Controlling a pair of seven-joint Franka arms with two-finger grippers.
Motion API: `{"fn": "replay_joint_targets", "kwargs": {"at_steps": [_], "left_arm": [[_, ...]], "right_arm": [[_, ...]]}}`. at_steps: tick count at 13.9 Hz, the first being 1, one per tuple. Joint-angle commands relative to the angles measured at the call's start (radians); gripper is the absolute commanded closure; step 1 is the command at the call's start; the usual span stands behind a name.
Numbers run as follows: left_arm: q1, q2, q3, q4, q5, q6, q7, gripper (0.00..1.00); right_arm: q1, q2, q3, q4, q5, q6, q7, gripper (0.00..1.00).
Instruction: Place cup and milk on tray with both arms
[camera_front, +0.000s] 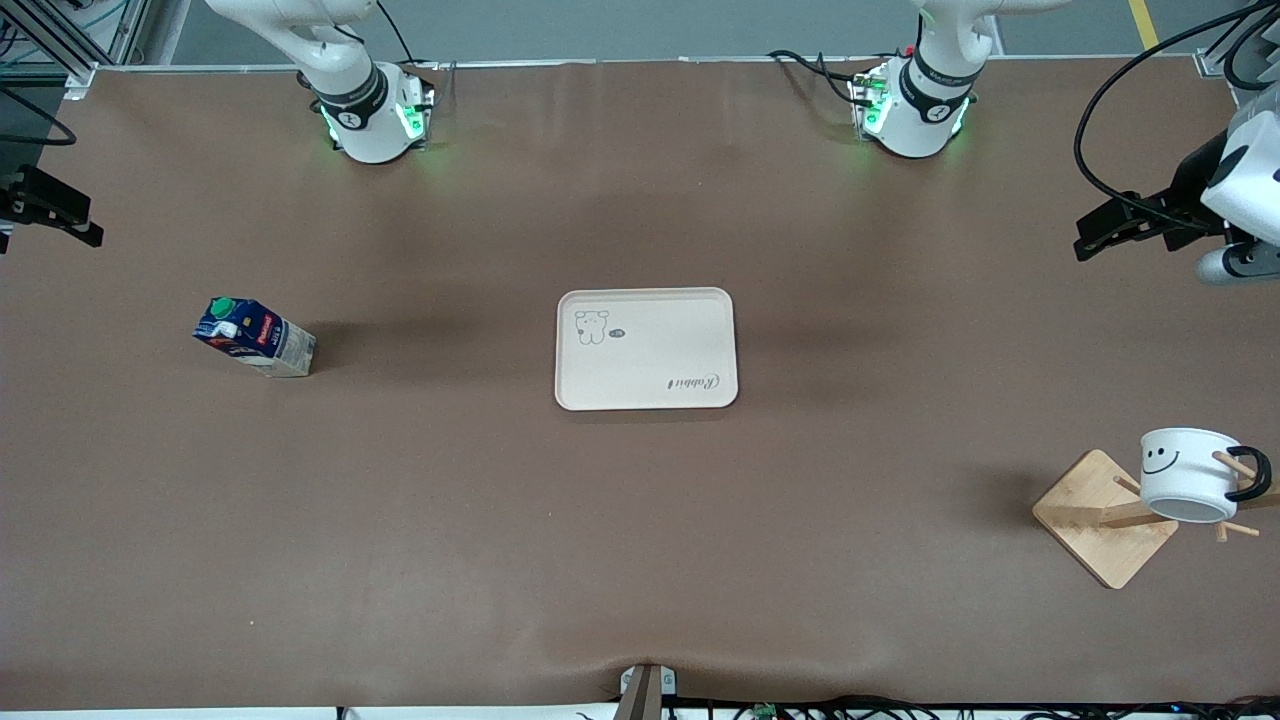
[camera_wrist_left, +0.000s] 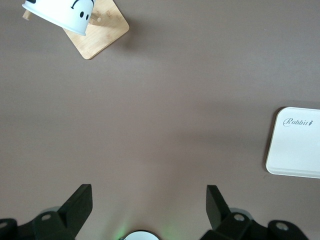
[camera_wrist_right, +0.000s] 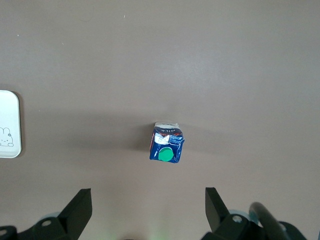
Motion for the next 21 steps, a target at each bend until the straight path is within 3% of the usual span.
{"fn": "replay_joint_targets", "kwargs": {"at_steps": [1, 6, 9, 15, 18, 21], "left_arm": [[-0.003, 0.01, 0.004, 0.02, 0.002, 0.003, -0.005, 0.0], [0.006, 0.061, 0.015, 0.028, 0.0, 0.007, -0.001, 0.0], [0.033, 0.075, 0.026, 0.089, 0.002, 0.006, 0.036, 0.0], [0.157, 0.066, 0.026, 0.091, 0.0, 0.004, 0.175, 0.0], [0.149, 0.078, 0.024, 0.091, 0.03, 0.006, 0.171, 0.0], [0.161, 0.081, 0.023, 0.073, 0.032, 0.132, 0.052, 0.0]], "right_arm": [[-0.007, 0.002, -0.001, 0.012, 0.019, -0.007, -0.005, 0.0], [-0.007, 0.002, -0.001, 0.012, 0.019, -0.007, -0.003, 0.0], [-0.007, 0.002, -0.001, 0.012, 0.019, -0.009, -0.003, 0.0], [-0.007, 0.002, -0.001, 0.012, 0.019, -0.007, -0.003, 0.0], [-0.009, 0.002, -0.001, 0.012, 0.019, -0.007, -0.003, 0.0], [-0.009, 0.002, -0.001, 0.012, 0.019, -0.007, -0.003, 0.0]]}}
